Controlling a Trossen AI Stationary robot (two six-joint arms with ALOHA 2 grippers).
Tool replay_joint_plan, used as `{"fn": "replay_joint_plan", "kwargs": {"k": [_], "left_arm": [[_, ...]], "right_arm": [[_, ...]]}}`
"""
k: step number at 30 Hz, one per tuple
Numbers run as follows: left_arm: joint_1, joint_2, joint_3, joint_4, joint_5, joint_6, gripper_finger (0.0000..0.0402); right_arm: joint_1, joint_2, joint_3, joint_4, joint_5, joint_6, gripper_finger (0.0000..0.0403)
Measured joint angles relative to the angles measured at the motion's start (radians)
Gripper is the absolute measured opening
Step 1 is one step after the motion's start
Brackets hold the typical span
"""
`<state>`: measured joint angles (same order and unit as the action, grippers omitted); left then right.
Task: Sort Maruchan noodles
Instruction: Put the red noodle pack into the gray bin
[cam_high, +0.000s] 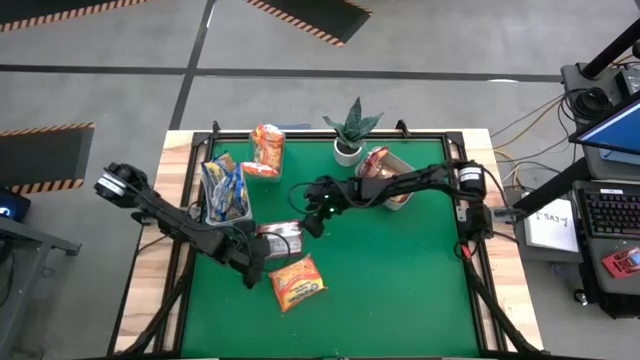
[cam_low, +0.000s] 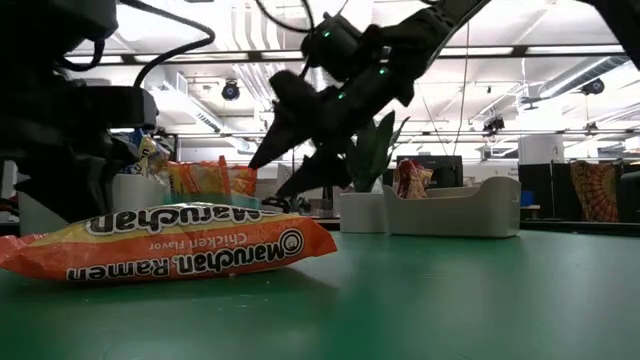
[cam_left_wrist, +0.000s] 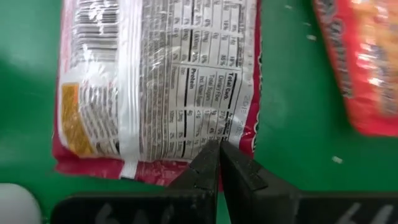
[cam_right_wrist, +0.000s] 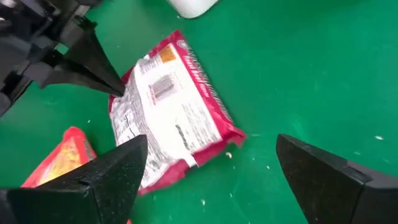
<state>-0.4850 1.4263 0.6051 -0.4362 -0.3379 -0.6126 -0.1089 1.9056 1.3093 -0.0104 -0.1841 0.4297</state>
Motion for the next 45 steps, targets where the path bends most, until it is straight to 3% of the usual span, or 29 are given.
{"fn": "replay_joint_plan", "kwargs": {"k": [10,20,34,45], "left_arm": [[0.003,0.042,-0.015,0.066,-0.058,-0.001,0.0000],[0.005,0.058,-0.030,0.137,-0.076,0.002,0.0000],[0.005,0.060,-0.039,0.175,-0.095,0.009,0.0000],[0.006,0.061,-0.039,0.184,-0.098,0.024,0.0000]], "right_arm": [[-0.005,0.138,0.092,-0.018,-0.001,0.067,0.0354],[-0.003,0.152,0.091,0.000,-0.053,0.089,0.0354],[0.019,0.219,0.087,0.244,-0.211,0.148,0.0353],[0.020,0.256,0.089,0.337,-0.243,0.126,0.0290]]}}
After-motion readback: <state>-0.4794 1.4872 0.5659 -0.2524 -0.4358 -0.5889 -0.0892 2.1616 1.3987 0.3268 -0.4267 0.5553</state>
